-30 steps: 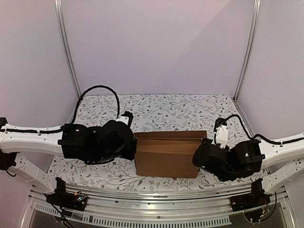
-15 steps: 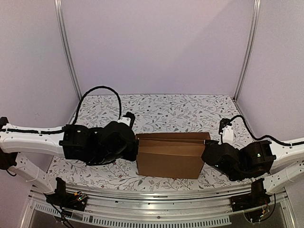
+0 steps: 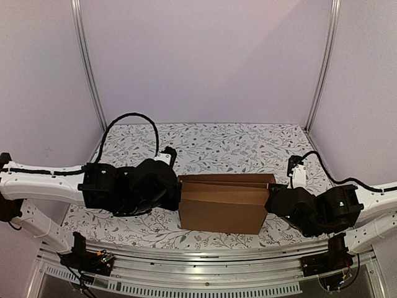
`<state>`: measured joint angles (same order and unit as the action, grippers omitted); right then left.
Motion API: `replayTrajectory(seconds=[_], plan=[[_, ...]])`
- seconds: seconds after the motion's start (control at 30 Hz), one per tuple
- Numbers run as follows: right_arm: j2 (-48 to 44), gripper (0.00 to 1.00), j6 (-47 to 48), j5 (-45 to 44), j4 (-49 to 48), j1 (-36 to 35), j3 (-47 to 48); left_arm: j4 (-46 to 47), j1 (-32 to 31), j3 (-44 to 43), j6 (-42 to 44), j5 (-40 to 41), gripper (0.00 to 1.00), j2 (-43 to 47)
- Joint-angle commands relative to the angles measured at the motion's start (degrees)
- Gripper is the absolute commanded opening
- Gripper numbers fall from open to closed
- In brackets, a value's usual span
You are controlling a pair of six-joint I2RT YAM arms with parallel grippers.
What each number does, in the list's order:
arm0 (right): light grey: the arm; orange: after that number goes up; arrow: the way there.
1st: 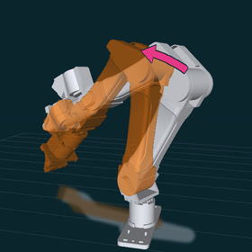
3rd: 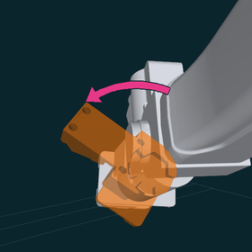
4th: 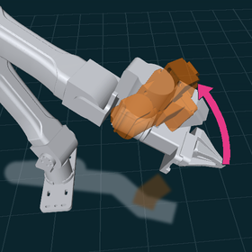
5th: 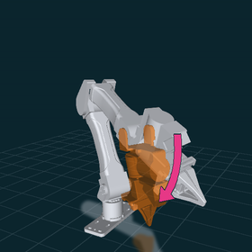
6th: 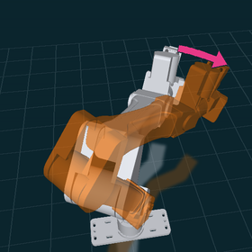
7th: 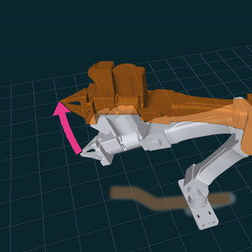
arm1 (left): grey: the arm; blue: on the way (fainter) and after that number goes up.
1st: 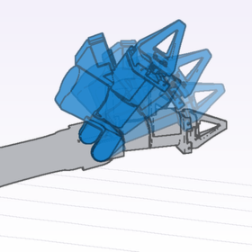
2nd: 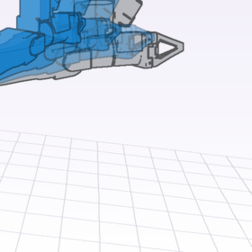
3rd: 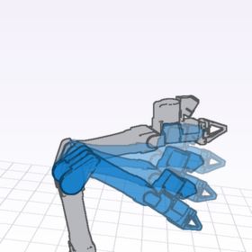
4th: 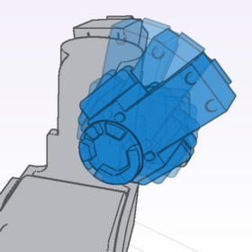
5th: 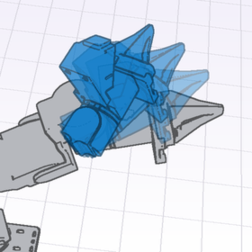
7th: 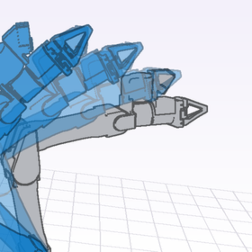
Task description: Fold the paper box
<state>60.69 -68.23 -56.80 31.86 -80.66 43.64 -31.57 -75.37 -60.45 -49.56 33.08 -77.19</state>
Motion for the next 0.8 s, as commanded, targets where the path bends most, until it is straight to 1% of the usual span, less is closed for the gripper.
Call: replayTrajectory(seconds=[0.0,0.33,0.63,0.77], plan=[[1.26,0.0,-1.18,7.75,4.36,-1.49,-3.69,-4.12,-1.8,2.37,-0.95,-5.65,0.0,-2.45],[2.52,0.0,-3.61,5.73,7.07,-5.72,-4.11,-4.11,-2.32,3.71,-1.9,-5.75,0.0,-3.09],[0.6,0.12,-3.41,4.82,9.4,-8.51,-2.86,-4.11,-2.67,3.79,-2.46,-5.32,0.0,-3.41],[-0.81,0.22,-3.34,4.29,9.8,-9.17,-2.58,-4.11,-2.67,3.63,-2.49,-5.18,0.0,-3.41]])
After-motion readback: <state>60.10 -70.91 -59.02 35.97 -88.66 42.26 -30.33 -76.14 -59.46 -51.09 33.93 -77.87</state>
